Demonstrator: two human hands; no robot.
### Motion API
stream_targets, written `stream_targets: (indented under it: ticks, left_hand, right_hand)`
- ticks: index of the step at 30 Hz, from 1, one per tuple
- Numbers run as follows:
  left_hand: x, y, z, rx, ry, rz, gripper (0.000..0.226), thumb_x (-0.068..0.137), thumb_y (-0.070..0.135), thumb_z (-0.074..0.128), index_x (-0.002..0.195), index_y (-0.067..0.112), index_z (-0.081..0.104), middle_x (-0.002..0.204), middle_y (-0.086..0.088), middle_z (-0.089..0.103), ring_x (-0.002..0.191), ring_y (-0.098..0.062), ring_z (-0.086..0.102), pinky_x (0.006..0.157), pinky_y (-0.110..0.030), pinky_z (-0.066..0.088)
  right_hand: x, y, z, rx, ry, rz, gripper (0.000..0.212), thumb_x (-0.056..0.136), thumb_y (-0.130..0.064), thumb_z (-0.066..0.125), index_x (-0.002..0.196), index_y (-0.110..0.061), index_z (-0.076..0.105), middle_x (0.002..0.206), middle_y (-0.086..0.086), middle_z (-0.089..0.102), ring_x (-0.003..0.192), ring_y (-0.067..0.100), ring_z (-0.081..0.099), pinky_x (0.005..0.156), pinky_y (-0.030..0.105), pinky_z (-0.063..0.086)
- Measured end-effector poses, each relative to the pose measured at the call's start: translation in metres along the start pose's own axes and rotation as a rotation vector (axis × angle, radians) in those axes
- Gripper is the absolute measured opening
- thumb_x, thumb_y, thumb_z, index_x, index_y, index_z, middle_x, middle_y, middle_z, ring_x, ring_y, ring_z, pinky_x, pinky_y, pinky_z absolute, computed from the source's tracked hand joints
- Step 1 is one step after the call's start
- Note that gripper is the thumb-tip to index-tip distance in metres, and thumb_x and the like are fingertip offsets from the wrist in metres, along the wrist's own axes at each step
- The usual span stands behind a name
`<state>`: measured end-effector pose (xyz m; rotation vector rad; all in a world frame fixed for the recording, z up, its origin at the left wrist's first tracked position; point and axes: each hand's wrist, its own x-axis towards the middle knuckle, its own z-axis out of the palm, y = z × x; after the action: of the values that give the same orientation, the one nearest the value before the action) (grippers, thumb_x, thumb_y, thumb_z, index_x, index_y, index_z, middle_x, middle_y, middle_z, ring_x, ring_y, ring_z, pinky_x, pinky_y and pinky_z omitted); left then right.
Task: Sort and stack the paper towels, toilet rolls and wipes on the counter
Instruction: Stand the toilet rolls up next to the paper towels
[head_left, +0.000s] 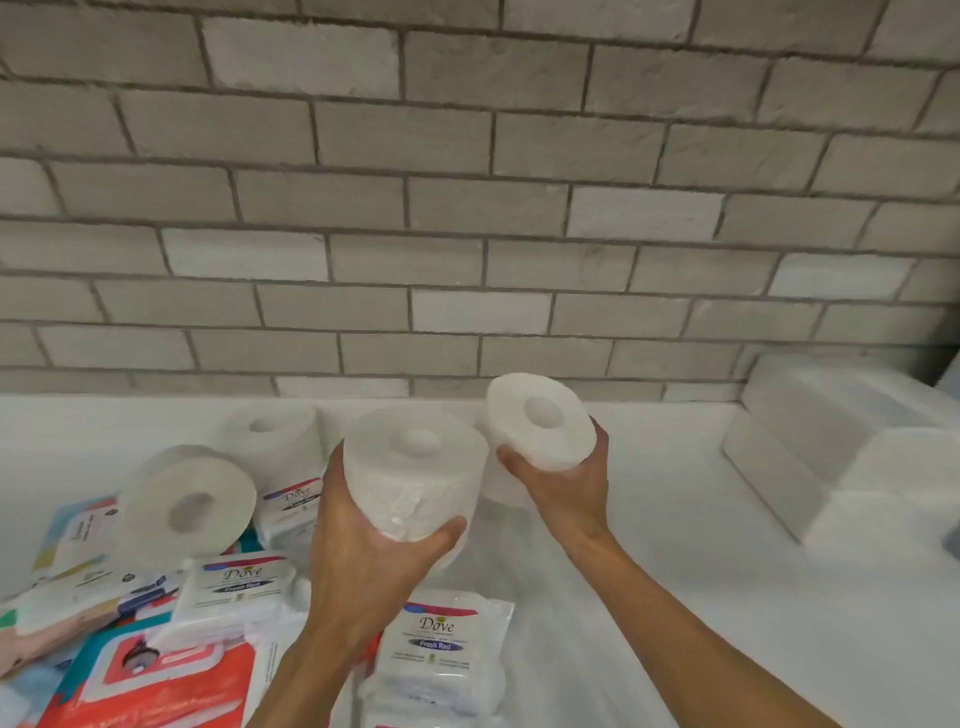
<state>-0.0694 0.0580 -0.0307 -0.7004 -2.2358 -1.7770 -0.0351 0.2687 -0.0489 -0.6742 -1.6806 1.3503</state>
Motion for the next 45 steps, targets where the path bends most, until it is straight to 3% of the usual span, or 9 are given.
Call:
stream_targets:
  ticks: [4,15,18,20,24,27,32,40,45]
  left_hand:
    - [-0.005,0.016,0.031,-0.022,-0.061,0.049,0.108,0.046,0.038,0.096,0.136,0.04,0.035,0.131,0.015,0.052,0.12,-0.01,0.05,0.101,-0.037,0.046]
    - [-0.01,0.051,0.113,0.003,-0.16,0.151,0.111,0.046,0.041,0.095,0.135,0.045,0.029,0.126,0.026,0.04,0.115,-0.002,0.041,0.1,-0.029,0.039]
    - [-0.007,0.061,0.13,-0.011,-0.183,0.2,0.106,0.045,0.037,0.095,0.118,0.065,0.024,0.115,0.045,0.039,0.105,0.014,0.042,0.091,-0.015,0.037]
    - [-0.004,0.066,0.141,-0.007,-0.198,0.21,0.105,0.045,0.038,0.095,0.117,0.065,0.024,0.112,0.054,0.034,0.101,0.019,0.042,0.084,-0.009,0.034]
    - [0.002,0.072,0.165,0.016,-0.208,0.191,0.104,0.043,0.041,0.095,0.124,0.054,0.032,0.113,0.05,0.037,0.105,0.007,0.045,0.086,-0.018,0.038]
    - [0.011,0.072,0.182,0.066,-0.223,0.211,0.103,0.04,0.046,0.094,0.125,0.05,0.035,0.116,0.045,0.044,0.104,0.01,0.049,0.084,-0.016,0.042]
    - [0.023,0.063,0.21,0.224,-0.266,0.194,0.116,0.04,0.057,0.088,0.14,0.036,0.033,0.132,0.017,0.051,0.12,-0.015,0.051,0.095,-0.043,0.05]
    - [0.041,0.04,0.267,0.277,-0.264,0.1,0.125,0.037,0.063,0.086,0.143,0.034,0.026,0.135,0.013,0.047,0.121,-0.015,0.048,0.098,-0.04,0.049]
    - [0.046,0.023,0.302,0.104,-0.275,-0.031,0.109,0.04,0.051,0.093,0.131,0.041,0.033,0.124,0.021,0.048,0.115,-0.008,0.048,0.093,-0.028,0.046]
  right_hand:
    - [0.004,0.009,-0.046,-0.063,0.023,0.001,0.105,0.039,-0.054,0.095,0.13,-0.031,0.047,0.12,-0.014,0.063,0.109,0.009,0.063,0.092,0.037,0.057]
    - [0.034,0.013,-0.16,-0.157,0.117,0.025,0.103,0.045,-0.041,0.097,0.132,-0.03,0.043,0.123,-0.014,0.057,0.113,0.011,0.057,0.097,0.035,0.052]
    - [0.048,0.018,-0.177,-0.165,0.143,0.059,0.102,0.049,-0.036,0.096,0.133,-0.028,0.039,0.121,-0.014,0.054,0.11,0.011,0.055,0.095,0.032,0.05]
    - [0.059,0.023,-0.186,-0.179,0.158,0.071,0.103,0.048,-0.039,0.096,0.133,-0.028,0.04,0.121,-0.014,0.054,0.11,0.011,0.055,0.094,0.032,0.05]
    - [0.085,0.036,-0.203,-0.182,0.184,0.113,0.104,0.052,-0.035,0.096,0.136,-0.025,0.036,0.122,-0.012,0.052,0.107,0.01,0.05,0.089,0.025,0.043]
    - [0.106,0.051,-0.213,-0.224,0.192,0.139,0.106,0.051,-0.036,0.096,0.137,-0.02,0.036,0.127,-0.006,0.053,0.111,0.012,0.051,0.092,0.024,0.041]
    - [0.137,0.077,-0.216,-0.31,0.218,0.209,0.111,0.044,-0.041,0.096,0.135,-0.016,0.038,0.132,0.001,0.053,0.124,0.023,0.051,0.105,0.038,0.044]
    - [0.175,0.106,-0.207,-0.385,0.197,0.188,0.109,0.044,-0.037,0.097,0.133,-0.013,0.038,0.135,0.005,0.052,0.126,0.025,0.05,0.106,0.036,0.042]
    - [0.175,0.114,-0.206,-0.443,0.196,0.2,0.117,0.048,-0.037,0.096,0.141,-0.011,0.03,0.141,0.011,0.045,0.132,0.03,0.044,0.108,0.042,0.04]
